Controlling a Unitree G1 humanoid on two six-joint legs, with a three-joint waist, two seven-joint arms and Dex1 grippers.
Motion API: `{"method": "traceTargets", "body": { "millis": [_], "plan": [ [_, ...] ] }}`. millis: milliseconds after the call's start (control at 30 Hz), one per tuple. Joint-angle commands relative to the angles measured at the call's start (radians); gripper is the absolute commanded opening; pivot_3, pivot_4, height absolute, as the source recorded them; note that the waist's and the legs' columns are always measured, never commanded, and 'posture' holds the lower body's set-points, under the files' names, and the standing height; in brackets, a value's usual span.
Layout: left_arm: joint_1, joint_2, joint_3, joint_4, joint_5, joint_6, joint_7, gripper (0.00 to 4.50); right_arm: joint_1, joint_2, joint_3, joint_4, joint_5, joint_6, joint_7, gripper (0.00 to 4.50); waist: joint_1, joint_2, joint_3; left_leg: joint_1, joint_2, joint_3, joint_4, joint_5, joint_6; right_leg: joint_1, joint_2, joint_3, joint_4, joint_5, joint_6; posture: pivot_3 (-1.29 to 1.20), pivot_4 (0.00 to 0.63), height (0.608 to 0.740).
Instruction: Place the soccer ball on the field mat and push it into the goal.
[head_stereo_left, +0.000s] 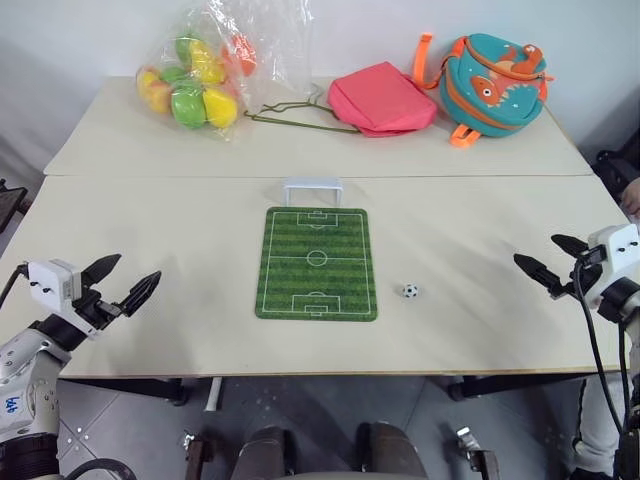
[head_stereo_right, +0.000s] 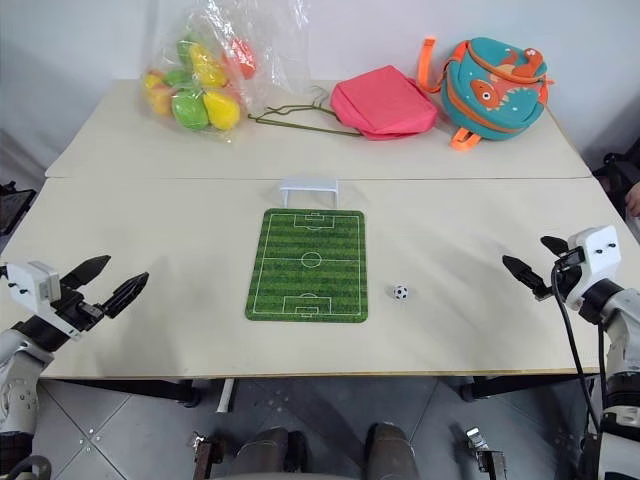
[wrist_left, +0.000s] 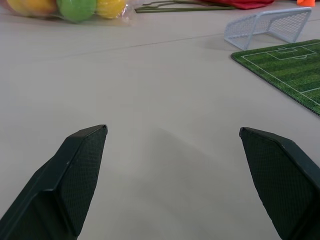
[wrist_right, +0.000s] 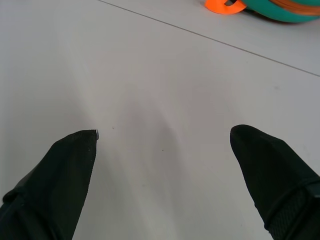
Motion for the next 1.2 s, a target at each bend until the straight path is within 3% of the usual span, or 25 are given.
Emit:
{"method": "traceTargets", "body": {
  "millis": [33,300,467,600,800,1200],
  "plan": [
    [-0.012,0.023,0.005,-0.035,-0.008,0.015,-0.006,4.5,0.019,-0.021,-0.025,-0.063,0.026,0.03,0.008,4.45,0.001,0.0,0.0,0.0,0.0,0.0,0.0,0.0,0.0,0.0,0.0,0.0,0.0,0.0,0.0,0.0,0.15,0.74],
    [-0.029,0.038,-0.03,-0.094,-0.038,0.077,-0.068,4.5,0.062,-0.082,0.016,-0.292,0.06,0.211,0.114,4.45,0.0,0.0,0.0,0.0,0.0,0.0,0.0,0.0,0.0,0.0,0.0,0.0,0.0,0.0,0.0,0.0,0.15,0.74],
    [-0.025,0.047,-0.084,-0.155,-0.046,0.097,-0.166,4.5,0.054,-0.117,0.106,-0.505,0.09,0.313,0.223,4.45,0.001,0.0,0.0,0.0,0.001,-0.001,0.0,0.0,0.0,0.0,0.0,0.0,0.0,0.0,0.0,0.0,0.15,0.74],
    [-0.041,0.042,-0.123,-0.151,-0.039,0.049,-0.255,4.5,0.002,-0.122,0.259,-0.603,0.052,0.342,0.324,4.45,0.001,0.0,0.0,0.0,0.0,0.0,0.0,0.0,0.0,0.0,0.0,0.0,0.0,0.0,0.0,0.0,0.15,0.74],
    [0.014,0.059,-0.175,-0.163,-0.035,0.036,-0.381,4.5,-0.111,-0.042,0.427,-0.481,-0.034,0.231,0.419,4.45,0.0,0.0,0.0,0.0,0.0,0.0,0.001,0.0,0.0,0.0,0.0,0.0,0.0,0.0,0.0,0.0,0.15,0.74],
    [0.061,0.047,-0.157,-0.196,-0.035,0.021,-0.357,4.5,-0.226,0.089,0.53,-0.231,-0.141,0.06,0.484,4.45,-0.001,0.0,0.0,-0.001,0.0,-0.001,0.001,0.0,0.0,0.0,0.0,-0.001,0.001,0.0,0.0,0.0,0.15,0.74]
  ]
}}
